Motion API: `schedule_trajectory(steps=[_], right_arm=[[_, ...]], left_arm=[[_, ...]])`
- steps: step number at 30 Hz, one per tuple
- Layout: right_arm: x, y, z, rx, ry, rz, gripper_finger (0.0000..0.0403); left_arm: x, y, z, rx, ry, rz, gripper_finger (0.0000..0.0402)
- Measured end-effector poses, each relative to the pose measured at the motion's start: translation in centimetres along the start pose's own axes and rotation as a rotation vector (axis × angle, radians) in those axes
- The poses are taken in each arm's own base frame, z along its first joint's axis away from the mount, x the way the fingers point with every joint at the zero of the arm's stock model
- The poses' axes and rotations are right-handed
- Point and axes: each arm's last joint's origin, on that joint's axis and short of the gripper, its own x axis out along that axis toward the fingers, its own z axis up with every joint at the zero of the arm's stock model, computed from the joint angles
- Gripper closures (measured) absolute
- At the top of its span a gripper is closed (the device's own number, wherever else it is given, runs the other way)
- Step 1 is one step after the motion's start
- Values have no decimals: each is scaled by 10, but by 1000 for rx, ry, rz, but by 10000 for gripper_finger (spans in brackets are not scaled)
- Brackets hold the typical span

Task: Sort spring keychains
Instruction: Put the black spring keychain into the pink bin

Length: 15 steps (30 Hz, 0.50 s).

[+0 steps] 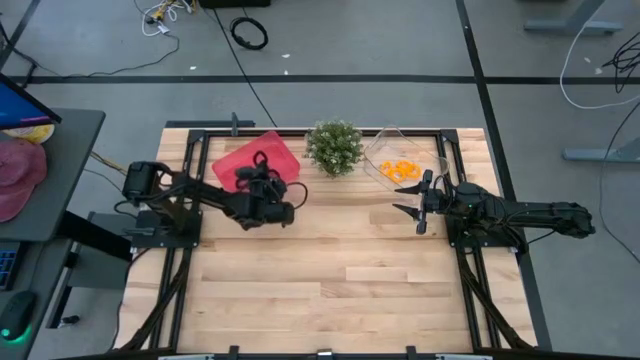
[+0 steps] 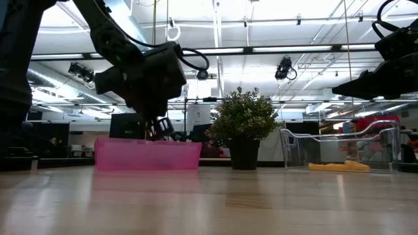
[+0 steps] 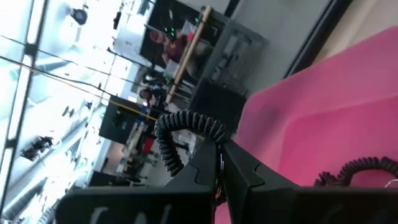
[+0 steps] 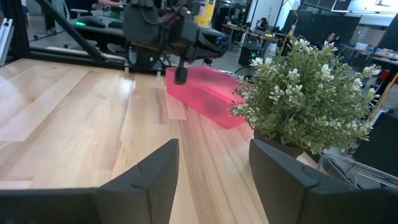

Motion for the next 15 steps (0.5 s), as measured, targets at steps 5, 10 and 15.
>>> schedule_trajectory(steps=[5, 10, 15], right_arm=[[0, 0, 0, 0, 0, 0, 204], [0, 0, 0, 0, 0, 0, 204], [0, 0, 0, 0, 0, 0, 204]], left_arm=[[6, 0, -1, -33, 25, -24, 386], [8, -1, -1, -97, 38, -62, 338], [12, 2, 1, -141, 65, -152, 286]])
